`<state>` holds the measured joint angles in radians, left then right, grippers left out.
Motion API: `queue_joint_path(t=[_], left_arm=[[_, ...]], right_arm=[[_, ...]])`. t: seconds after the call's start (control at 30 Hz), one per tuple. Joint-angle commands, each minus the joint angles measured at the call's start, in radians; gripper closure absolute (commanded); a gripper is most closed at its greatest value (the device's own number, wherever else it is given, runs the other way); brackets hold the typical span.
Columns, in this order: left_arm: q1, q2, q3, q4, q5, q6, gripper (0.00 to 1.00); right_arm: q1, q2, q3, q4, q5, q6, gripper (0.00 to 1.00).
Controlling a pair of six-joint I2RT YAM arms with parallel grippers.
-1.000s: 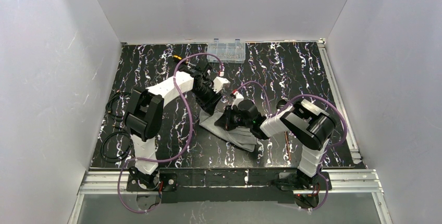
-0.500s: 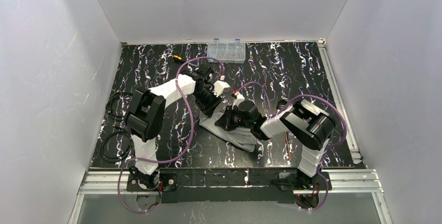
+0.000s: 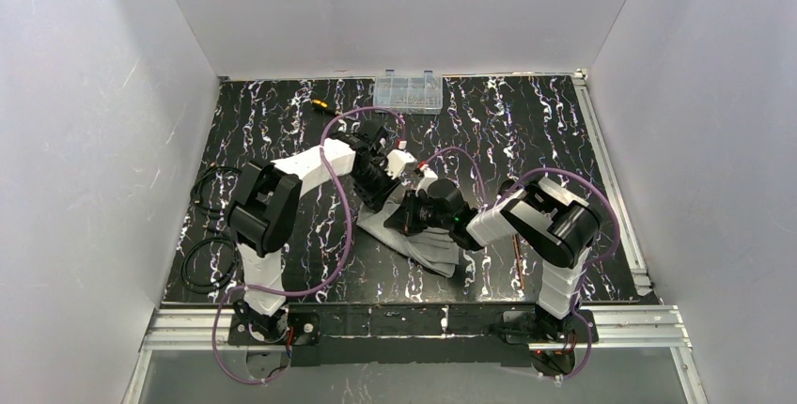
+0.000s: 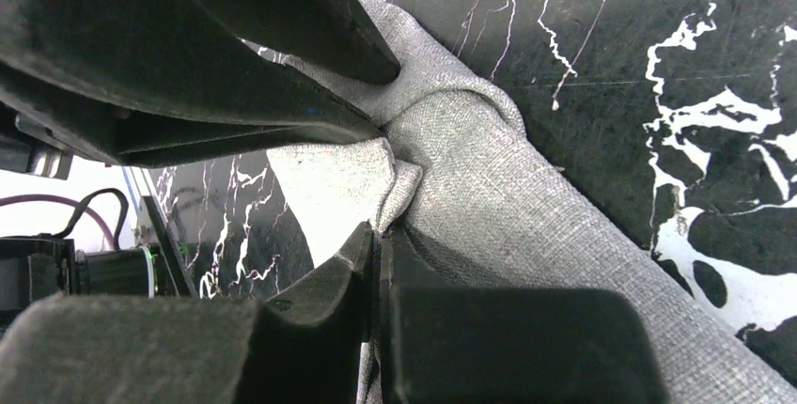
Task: Fold the napkin into a case and place the utensils inside
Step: Grasp the top corner of the smaller rectangle folded napkin from the folded napkin.
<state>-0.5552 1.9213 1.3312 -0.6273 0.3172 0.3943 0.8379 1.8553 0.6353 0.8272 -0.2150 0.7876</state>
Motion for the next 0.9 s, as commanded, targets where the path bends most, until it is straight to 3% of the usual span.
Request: queue_joint_path(t=[0.0, 0.1, 0.43, 0.87], left_arm=[[-0.028, -0.062, -0.025, -0.033, 0.054, -0.023, 0.85], [-0.028, -0.068, -0.020, -0.032, 0.042, -0.014, 1.00], [-0.026, -0.121, -0.021, -0.023, -0.032, 0.014, 1.00], [-0.022, -0.151, -0.035, -0.038, 0.105, 0.040, 1.00]], right_arm=[[-0.001, 0.038, 0.026, -0.197, -0.007, -0.020, 0.99], [-0.002, 0.025, 0.019, -0.199, -0.006, -0.019, 0.99], [-0.007, 0.029, 0.000, -0.169, -0.014, -0.009, 0.99], [-0.022, 0.012, 0.022, -0.193, -0.050, -0.033, 0.99]])
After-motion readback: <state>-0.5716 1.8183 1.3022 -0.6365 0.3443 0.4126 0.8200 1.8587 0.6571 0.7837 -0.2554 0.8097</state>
